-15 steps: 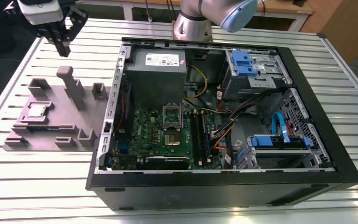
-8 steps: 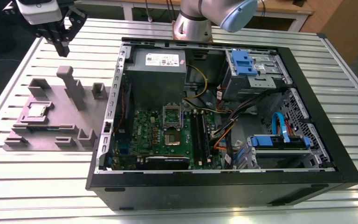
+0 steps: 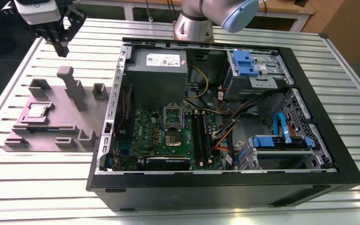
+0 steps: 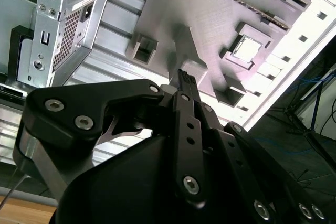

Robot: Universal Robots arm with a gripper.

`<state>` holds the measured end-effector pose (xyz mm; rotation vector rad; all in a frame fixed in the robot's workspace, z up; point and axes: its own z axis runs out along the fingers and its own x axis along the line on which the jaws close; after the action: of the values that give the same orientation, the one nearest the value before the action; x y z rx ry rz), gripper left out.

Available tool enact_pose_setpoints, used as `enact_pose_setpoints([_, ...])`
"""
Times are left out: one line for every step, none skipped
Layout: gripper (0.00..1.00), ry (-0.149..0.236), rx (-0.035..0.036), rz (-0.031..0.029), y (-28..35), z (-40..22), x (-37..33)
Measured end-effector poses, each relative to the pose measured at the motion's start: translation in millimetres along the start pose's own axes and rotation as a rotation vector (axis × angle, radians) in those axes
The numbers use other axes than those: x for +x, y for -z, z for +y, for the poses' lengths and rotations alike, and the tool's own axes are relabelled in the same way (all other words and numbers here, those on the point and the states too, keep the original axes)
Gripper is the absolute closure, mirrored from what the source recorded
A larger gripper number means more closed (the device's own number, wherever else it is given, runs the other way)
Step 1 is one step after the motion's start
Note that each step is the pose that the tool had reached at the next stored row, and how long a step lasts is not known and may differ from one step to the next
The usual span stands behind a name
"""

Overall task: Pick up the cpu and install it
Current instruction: 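Reach for the cpu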

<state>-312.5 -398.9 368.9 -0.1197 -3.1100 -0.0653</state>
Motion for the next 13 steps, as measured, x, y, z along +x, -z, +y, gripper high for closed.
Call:
enact_pose_setpoints([0.90,0.000,0.0001,0.0000,0.0,0.0,0.0])
enact_pose_setpoints([0.90,0.000,0.0000,0.0000,0.0,0.0,0.0])
enact_pose_setpoints([0.90,0.000,0.0001,0.0000,0.0,-0.1,0.2])
enact_pose_setpoints([0.90,0.000,0.0001,0.0000,0.0,-0.1,1.0])
enact_pose_setpoints([0.90,0.000,0.0000,0.0000,0.0,-0.1,1.7])
enact_pose_setpoints([0.90,0.000,0.0000,0.0000,-0.1,-0.2,2.6])
enact_pose_setpoints([0.90,0.000,0.0000,0.0000,-0.1,-0.3,3.7])
enact_pose_setpoints([0.90,0.000,0.0000,0.0000,-0.1,-0.3,4.4])
enact_pose_setpoints([0.90,0.000,0.0000,0.0000,-0.2,-0.4,5.3])
enact_pose_setpoints([0.90,0.000,0.0000,0.0000,-0.2,-0.5,6.5])
enact_pose_setpoints([0.90,0.000,-0.0001,-0.0001,-0.3,-0.6,7.7])
enact_pose_setpoints([0.90,0.000,0.0000,0.0000,-0.3,-0.7,9.1])
enact_pose_setpoints([0.90,0.000,0.0000,0.0000,-0.3,-0.8,10.8])
